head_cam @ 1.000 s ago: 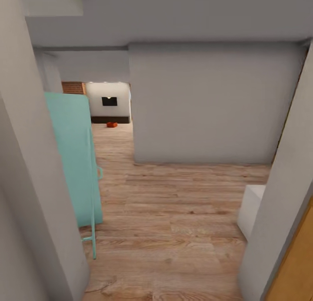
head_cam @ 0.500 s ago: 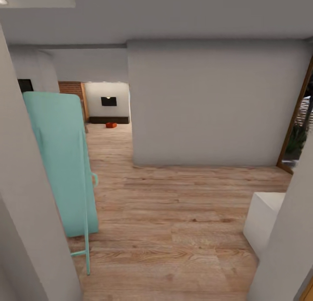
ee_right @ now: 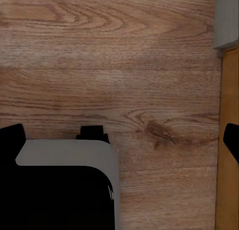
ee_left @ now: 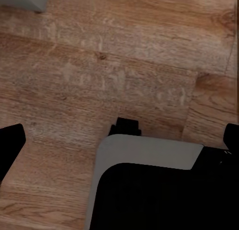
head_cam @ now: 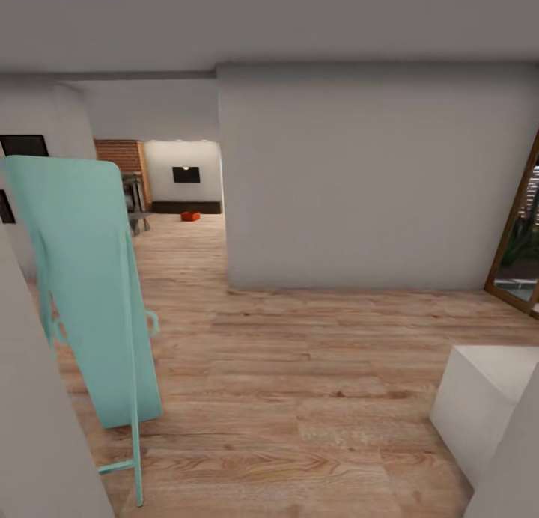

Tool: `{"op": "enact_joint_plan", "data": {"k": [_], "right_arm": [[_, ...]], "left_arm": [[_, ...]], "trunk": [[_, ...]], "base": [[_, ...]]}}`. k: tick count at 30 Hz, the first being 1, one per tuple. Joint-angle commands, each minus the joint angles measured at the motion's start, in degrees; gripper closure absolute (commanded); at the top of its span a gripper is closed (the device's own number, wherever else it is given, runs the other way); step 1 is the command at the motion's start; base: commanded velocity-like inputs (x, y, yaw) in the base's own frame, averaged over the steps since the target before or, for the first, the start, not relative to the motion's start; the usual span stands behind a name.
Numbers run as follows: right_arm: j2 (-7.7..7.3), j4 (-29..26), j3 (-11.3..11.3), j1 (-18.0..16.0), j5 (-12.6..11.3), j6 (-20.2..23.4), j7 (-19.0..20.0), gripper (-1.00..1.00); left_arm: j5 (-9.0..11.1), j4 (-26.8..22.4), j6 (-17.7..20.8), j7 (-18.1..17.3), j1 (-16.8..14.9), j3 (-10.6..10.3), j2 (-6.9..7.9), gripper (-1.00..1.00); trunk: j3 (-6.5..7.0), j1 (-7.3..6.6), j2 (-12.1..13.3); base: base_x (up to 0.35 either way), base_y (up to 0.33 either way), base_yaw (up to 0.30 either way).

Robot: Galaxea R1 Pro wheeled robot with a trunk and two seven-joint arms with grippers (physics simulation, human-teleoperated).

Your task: Move the two storage containers from the living room to the garage. In the garage, place one container on the floor and stack the other container on top of it (either order is fine).

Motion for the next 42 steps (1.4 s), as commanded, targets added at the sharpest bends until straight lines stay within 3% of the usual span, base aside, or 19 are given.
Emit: {"op": "enact_joint_plan", "data": {"k": [1,42], "right_arm": [[0.02,0.2,0.5,-0.1,-0.4,-0.3,0.0,-1.00],[0.11,0.2,0.4,-0.1,-0.4,-0.1,0.0,-1.00]], "left_arm": [[0.5,0.0,-0.2,0.1,0.0,-0.5,-0.01,-1.00],[0.5,0.0,-0.2,0.1,0.0,-0.5,-0.01,-1.00]], "trunk": [[-0.07,0.03,0.0],[-0.07,0.03,0.0]], "base": [[0.325,0.000,0.000],[0.324,0.000,0.000]]}}
